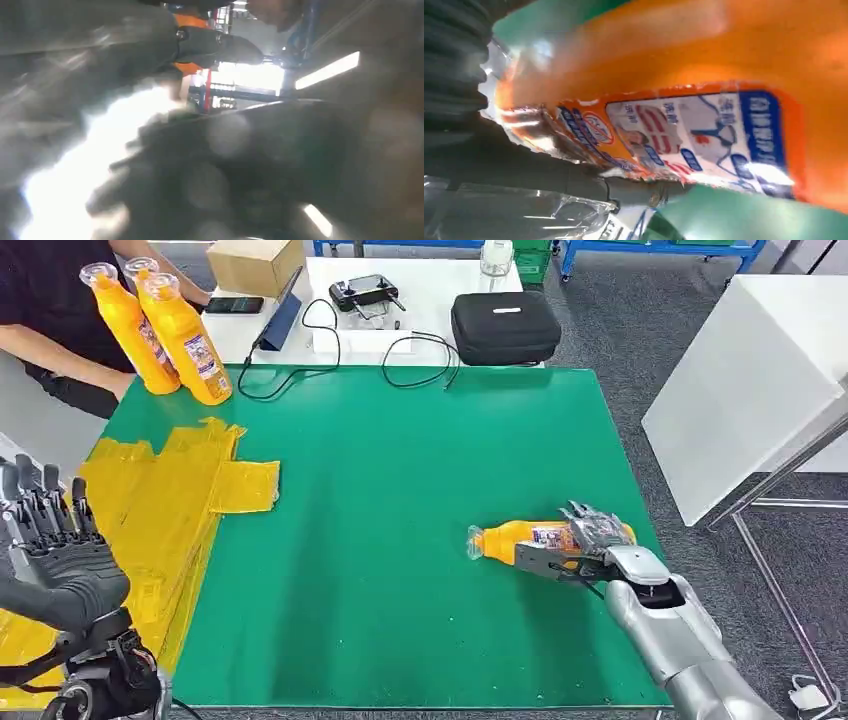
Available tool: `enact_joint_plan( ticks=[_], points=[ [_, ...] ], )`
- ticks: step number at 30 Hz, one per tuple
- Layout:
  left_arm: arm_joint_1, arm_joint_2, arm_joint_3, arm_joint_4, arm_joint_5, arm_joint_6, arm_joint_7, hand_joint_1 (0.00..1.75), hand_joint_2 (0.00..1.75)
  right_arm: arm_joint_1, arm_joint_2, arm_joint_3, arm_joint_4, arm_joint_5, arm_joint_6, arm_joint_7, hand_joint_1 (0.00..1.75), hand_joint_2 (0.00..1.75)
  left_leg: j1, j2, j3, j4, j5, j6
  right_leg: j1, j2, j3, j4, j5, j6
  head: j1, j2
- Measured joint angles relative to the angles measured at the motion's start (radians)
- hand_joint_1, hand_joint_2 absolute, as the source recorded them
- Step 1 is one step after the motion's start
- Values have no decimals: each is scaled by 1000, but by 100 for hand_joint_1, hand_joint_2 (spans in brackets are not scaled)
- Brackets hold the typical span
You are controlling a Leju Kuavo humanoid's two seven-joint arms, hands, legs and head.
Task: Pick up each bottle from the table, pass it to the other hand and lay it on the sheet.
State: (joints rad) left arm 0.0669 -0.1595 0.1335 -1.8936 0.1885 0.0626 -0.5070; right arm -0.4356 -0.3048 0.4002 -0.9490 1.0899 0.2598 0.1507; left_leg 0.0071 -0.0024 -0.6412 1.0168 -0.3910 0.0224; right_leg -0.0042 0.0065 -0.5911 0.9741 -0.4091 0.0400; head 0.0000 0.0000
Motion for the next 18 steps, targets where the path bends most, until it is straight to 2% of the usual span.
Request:
enact_joint_plan(
  ticks=[3, 6, 9, 18],
  points=[
    [-10, 0, 0, 11, 9, 0, 0, 0, 0, -31, 0, 27, 62, -17, 15, -20, 175, 175, 0, 2, 7, 0, -3, -1, 0, 2, -4, -1, -2, -2, 0, 0],
    [-17, 1, 1, 17, 12, 0, 0, 0, 0, -44, 2, 41, 95, -38, 25, -30, 175, 175, 1, 4, 15, -1, -11, -1, 1, 5, 3, -2, -8, -1, 0, 0],
    [-21, 2, 1, 24, 18, 0, 0, 0, 0, -49, 7, 51, 115, -53, 25, -33, 175, 175, 1, 9, 18, -1, -11, 0, 1, 9, 6, -2, -14, -2, 0, 0],
    [-23, 3, 1, 27, 23, 7, 5, 0, 0, -54, 12, 57, 129, -95, 13, -19, 175, 175, 1, 9, 22, -1, -5, 1, 1, 9, 11, -2, -9, -3, 0, 0]
  ],
)
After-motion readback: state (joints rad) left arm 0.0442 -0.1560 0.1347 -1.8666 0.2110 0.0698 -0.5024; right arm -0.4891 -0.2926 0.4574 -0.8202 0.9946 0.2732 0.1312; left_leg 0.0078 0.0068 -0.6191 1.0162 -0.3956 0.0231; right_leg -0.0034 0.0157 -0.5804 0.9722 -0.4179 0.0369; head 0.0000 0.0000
